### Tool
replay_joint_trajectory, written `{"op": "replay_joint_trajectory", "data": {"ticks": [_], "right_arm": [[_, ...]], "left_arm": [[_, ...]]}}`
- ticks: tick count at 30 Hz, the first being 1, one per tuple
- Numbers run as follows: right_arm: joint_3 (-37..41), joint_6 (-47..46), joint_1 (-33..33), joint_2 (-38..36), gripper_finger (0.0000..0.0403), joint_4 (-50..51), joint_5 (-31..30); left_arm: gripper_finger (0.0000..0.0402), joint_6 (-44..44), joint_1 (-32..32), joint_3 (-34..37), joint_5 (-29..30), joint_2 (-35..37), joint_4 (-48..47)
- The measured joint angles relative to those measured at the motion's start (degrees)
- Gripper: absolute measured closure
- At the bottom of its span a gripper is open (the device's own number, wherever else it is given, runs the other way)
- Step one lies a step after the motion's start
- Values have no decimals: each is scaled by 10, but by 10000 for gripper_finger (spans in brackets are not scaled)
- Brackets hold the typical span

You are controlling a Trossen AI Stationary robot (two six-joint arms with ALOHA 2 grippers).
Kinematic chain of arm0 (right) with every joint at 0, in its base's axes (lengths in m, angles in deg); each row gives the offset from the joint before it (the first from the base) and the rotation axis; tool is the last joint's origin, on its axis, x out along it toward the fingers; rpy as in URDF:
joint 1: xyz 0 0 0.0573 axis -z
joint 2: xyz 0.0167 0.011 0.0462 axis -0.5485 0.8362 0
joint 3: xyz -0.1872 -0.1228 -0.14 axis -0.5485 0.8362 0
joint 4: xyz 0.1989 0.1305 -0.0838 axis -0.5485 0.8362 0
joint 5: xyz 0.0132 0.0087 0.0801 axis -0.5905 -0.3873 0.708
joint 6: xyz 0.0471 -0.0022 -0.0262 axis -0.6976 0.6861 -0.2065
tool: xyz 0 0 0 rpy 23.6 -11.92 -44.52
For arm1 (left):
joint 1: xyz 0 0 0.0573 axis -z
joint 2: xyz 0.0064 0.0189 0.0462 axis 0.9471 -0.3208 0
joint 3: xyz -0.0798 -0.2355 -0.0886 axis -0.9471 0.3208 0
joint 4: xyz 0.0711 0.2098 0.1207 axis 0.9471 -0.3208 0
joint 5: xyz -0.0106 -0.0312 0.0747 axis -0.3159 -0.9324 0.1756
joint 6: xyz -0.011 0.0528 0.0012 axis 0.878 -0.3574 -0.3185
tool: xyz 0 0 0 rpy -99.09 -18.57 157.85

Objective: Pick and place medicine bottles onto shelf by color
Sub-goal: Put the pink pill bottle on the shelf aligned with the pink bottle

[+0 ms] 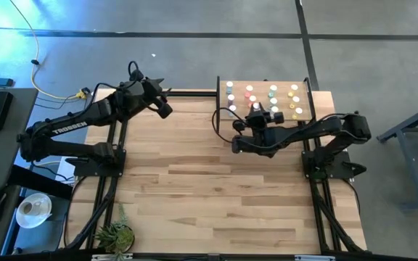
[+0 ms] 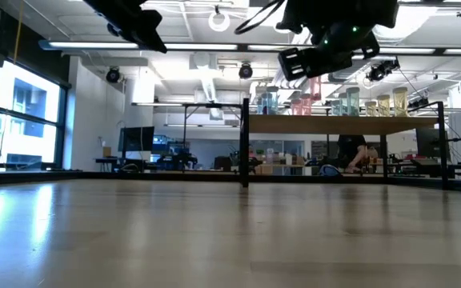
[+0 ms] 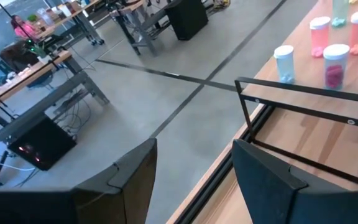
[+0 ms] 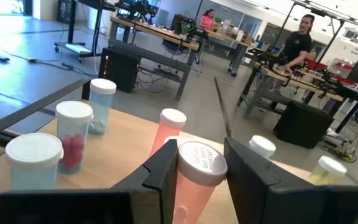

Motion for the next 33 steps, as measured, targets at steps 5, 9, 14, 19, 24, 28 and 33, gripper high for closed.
{"op": "replay_joint_trajectory", "data": {"ticks": [5,9,14,19,24,28,33], "right_arm": [[0,-27,12,11,301,-2,7],[0,-31,23,25,301,0,15],[0,-26,28,41,301,0,29],[0,-25,28,42,301,0,30],[0,-22,31,42,301,0,39],[0,-21,31,42,301,0,48],[9,-25,32,42,301,-7,45]], "left_arm": [[202,-3,0,0,-1,0,0],[202,-4,0,0,-1,0,0],[202,-5,0,0,-1,0,0],[202,-6,0,0,0,0,0],[202,-5,0,0,0,0,0],[202,-5,0,0,0,0,0],[202,-6,0,0,0,0,0]]}}
